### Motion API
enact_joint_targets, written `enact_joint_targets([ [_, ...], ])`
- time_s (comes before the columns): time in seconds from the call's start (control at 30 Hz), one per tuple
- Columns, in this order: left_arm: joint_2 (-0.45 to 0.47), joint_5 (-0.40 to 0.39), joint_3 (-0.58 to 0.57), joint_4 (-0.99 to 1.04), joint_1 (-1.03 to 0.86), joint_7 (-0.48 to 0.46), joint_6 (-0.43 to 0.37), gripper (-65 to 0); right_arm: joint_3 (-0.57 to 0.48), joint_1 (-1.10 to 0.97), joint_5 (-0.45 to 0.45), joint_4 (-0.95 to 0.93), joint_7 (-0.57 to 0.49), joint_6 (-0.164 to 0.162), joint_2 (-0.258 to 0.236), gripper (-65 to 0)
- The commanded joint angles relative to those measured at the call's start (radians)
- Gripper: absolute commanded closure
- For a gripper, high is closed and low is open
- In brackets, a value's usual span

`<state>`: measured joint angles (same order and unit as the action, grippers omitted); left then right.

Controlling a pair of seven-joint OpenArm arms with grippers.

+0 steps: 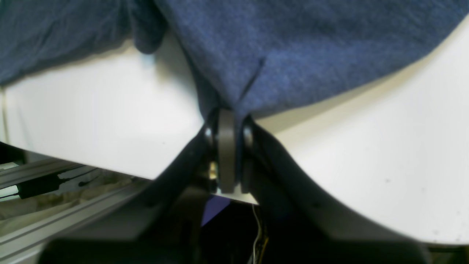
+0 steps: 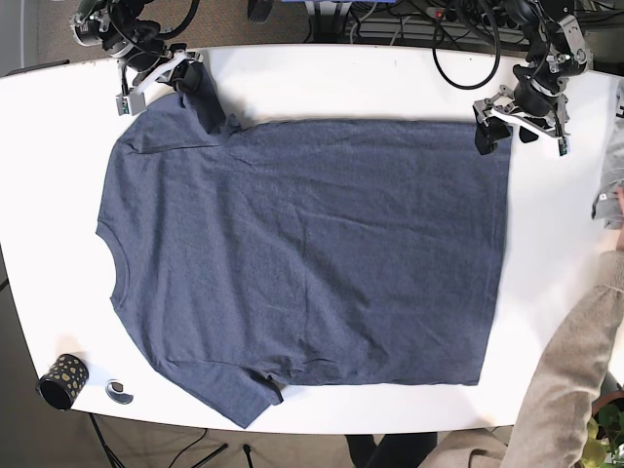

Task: Fold the T-shirt properly
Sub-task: 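Lower both grippers onto the blue shirt's hem edge and pinch it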

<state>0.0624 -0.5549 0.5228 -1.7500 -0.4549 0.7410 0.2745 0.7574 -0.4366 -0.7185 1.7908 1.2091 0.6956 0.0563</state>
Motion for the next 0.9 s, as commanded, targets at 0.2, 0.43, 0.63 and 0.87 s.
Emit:
enact_joint_targets([
  [0.2,0.011,-0.001,-0.005,0.078,0.026,0.001,0.072,-53.5,0.004,-0.005,-0.025,0.017,-0.012,0.003,-0.006,0.0],
  [0.43,0.012,-0.003,-0.01,0.112,0.028,0.001,0.075,-50.3,0.004,-0.003,-0.025,0.017,-0.012,0.003,-0.006,0.0],
  [0.63,0.012,0.0,-0.046,0.118,0.034,0.001,0.075,-20.4,0.006,0.008,-0.025,0.017,-0.012,0.003,-0.006,0.0],
  [0.87,0.009,-0.001,-0.068,0.107,0.046,-0.002,0.075,-0.7,0.006,0.011,-0.025,0.019,-0.012,0.003,-0.006,0.0],
])
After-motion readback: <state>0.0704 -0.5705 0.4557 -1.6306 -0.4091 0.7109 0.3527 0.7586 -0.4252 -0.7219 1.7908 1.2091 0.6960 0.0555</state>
